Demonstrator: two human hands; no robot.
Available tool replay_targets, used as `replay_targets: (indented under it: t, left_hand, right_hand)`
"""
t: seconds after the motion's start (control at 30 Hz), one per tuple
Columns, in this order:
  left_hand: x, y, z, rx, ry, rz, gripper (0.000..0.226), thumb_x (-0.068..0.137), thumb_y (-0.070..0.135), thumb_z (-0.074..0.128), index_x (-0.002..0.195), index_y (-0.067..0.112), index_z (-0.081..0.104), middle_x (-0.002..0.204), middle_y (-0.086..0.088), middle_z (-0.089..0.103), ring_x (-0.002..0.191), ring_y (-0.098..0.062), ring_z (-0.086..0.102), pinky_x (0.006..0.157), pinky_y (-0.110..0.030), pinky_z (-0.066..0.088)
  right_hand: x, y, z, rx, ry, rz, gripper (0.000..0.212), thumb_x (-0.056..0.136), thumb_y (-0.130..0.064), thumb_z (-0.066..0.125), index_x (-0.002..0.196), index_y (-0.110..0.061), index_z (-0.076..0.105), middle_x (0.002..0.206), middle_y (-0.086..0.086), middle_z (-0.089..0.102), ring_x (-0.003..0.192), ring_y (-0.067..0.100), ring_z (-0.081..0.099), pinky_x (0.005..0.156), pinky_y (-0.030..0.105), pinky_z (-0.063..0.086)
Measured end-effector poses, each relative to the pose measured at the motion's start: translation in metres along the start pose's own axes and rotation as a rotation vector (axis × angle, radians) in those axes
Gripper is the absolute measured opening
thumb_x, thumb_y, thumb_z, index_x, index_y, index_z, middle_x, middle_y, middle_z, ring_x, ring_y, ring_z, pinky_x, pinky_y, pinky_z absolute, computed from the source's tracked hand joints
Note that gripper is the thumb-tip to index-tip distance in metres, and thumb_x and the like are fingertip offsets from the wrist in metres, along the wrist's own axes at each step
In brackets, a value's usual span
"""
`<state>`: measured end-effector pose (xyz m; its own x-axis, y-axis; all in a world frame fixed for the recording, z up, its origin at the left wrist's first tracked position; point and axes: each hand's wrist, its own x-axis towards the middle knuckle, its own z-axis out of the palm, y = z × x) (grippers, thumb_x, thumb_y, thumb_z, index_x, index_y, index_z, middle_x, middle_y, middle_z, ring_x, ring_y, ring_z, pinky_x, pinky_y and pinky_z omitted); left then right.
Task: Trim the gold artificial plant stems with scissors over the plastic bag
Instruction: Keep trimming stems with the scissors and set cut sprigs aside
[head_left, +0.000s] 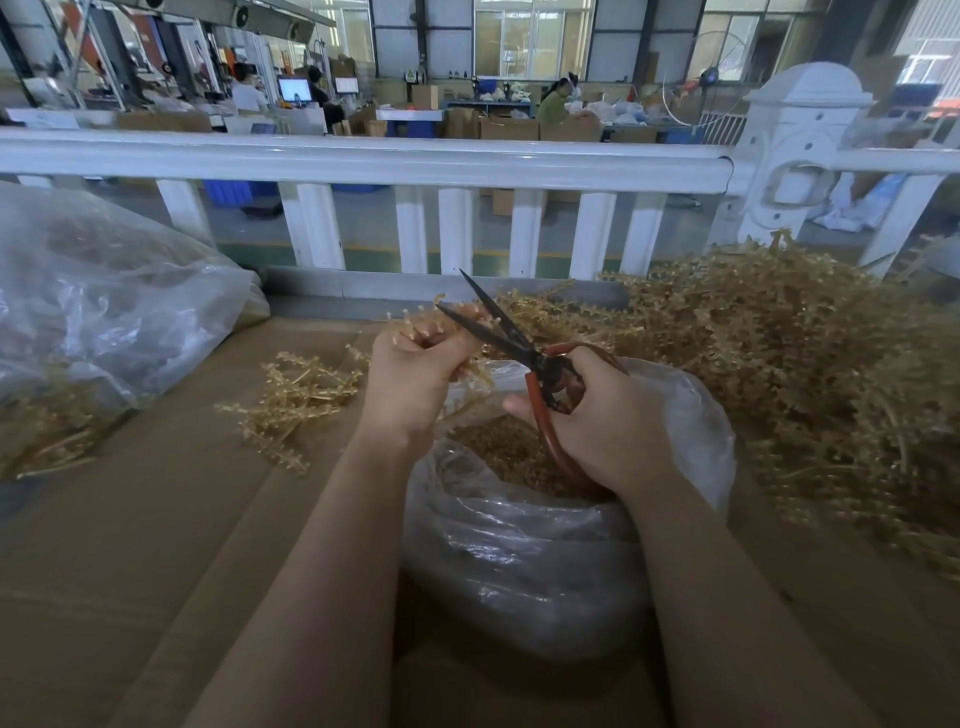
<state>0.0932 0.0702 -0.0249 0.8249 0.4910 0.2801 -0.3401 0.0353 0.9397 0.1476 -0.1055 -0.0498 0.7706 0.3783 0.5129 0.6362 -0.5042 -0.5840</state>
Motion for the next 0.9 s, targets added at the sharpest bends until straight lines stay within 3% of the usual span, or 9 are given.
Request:
replay_targets:
  t: [0.17, 0.27, 0.43, 0.57, 0.73, 0.9]
  left_hand:
    - [0.002, -0.002, -0.003, 0.007, -0.020, 0.009, 0.019, 0.079, 0.011, 0.079, 0.087, -0.005, 0.073, 0.079, -0.023, 0.062, 0.068, -0.023, 0.047, 0.061, -0.030, 0.042]
    - [0.000, 0.001, -0.003, 0.006, -0.034, 0.015, 0.016, 0.076, 0.015, 0.080, 0.086, 0.002, 0.077, 0.095, -0.039, 0.064, 0.079, -0.028, 0.054, 0.075, -0.041, 0.045]
    - [-0.002, 0.005, -0.004, 0.012, -0.051, 0.009, 0.012, 0.073, 0.019, 0.081, 0.083, 0.011, 0.080, 0.101, -0.039, 0.064, 0.084, -0.032, 0.057, 0.083, -0.050, 0.047]
    - [-0.005, 0.008, -0.006, 0.010, -0.076, 0.002, 0.003, 0.079, 0.010, 0.078, 0.081, 0.013, 0.080, 0.097, -0.034, 0.068, 0.084, -0.032, 0.058, 0.085, -0.052, 0.048]
    - [-0.006, 0.012, -0.007, -0.008, -0.092, -0.026, 0.015, 0.080, 0.004, 0.076, 0.073, 0.017, 0.080, 0.077, -0.007, 0.074, 0.077, -0.029, 0.060, 0.074, -0.042, 0.048]
    - [-0.005, 0.017, -0.008, 0.014, -0.097, -0.017, 0.016, 0.081, 0.003, 0.076, 0.071, 0.016, 0.080, 0.079, -0.009, 0.076, 0.076, -0.031, 0.066, 0.076, -0.046, 0.051]
  right_hand:
    - [0.000, 0.001, 0.000, -0.049, 0.035, -0.024, 0.057, 0.069, -0.082, 0.060, 0.096, -0.032, 0.062, 0.081, -0.020, 0.061, 0.079, 0.000, 0.058, 0.067, 0.018, 0.047]
    - [0.000, 0.001, 0.000, -0.062, 0.042, -0.028, 0.057, 0.071, -0.082, 0.062, 0.098, -0.032, 0.066, 0.077, -0.020, 0.062, 0.077, -0.003, 0.058, 0.065, 0.011, 0.043]
    - [-0.002, 0.000, -0.001, -0.060, 0.037, -0.027, 0.053, 0.071, -0.081, 0.063, 0.099, -0.036, 0.066, 0.074, -0.021, 0.062, 0.075, -0.005, 0.058, 0.065, 0.009, 0.042]
    - [-0.003, 0.000, -0.002, -0.080, 0.057, -0.032, 0.051, 0.072, -0.080, 0.063, 0.096, -0.035, 0.067, 0.073, -0.019, 0.063, 0.075, -0.003, 0.059, 0.066, 0.011, 0.045]
    - [-0.003, -0.002, -0.003, -0.076, 0.054, -0.036, 0.039, 0.075, -0.074, 0.069, 0.091, -0.039, 0.065, 0.074, -0.020, 0.063, 0.074, -0.001, 0.059, 0.065, 0.015, 0.047]
    - [-0.003, -0.002, -0.004, -0.119, 0.043, -0.035, 0.037, 0.075, -0.077, 0.066, 0.088, -0.043, 0.060, 0.068, -0.022, 0.058, 0.069, -0.004, 0.056, 0.059, 0.008, 0.037]
